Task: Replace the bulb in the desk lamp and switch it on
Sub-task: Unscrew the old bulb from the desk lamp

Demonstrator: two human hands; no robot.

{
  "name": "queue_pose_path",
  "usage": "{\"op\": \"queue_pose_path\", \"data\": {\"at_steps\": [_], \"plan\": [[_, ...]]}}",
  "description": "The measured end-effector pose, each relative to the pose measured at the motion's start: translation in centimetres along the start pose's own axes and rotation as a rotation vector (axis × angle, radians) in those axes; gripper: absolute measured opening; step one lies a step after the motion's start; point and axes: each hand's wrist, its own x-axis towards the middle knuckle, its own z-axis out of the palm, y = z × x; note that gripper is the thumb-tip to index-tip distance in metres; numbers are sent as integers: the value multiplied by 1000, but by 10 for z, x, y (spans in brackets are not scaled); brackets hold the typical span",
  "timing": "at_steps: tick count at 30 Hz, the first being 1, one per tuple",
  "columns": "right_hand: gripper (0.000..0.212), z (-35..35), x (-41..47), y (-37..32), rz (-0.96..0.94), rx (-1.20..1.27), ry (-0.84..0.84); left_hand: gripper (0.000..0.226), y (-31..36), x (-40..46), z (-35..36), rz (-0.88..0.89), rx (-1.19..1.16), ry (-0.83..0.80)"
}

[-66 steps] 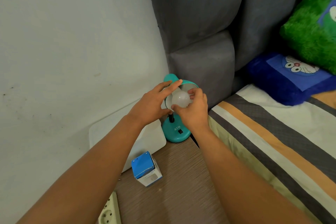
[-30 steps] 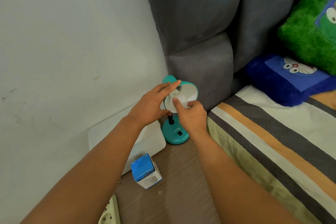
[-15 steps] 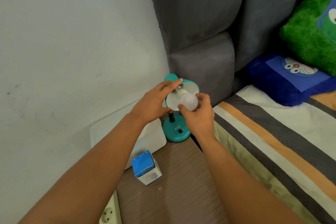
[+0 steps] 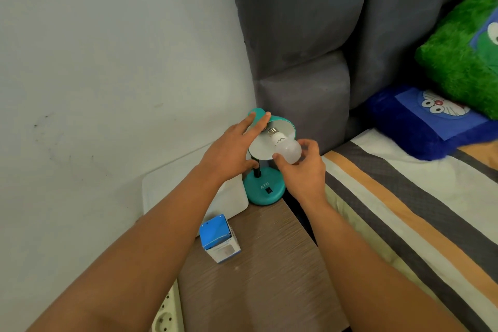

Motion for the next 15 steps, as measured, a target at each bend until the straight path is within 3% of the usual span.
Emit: {"op": "queue_pose_path", "data": {"at_steps": [10,15], "plan": [[49,-59,-87,39,21,-121,-173,89,46,-136,41,-249,-264,53],[50,-63,-131,84,122,-279,-258,83,75,-204,98,-400,-404,-36]]}}
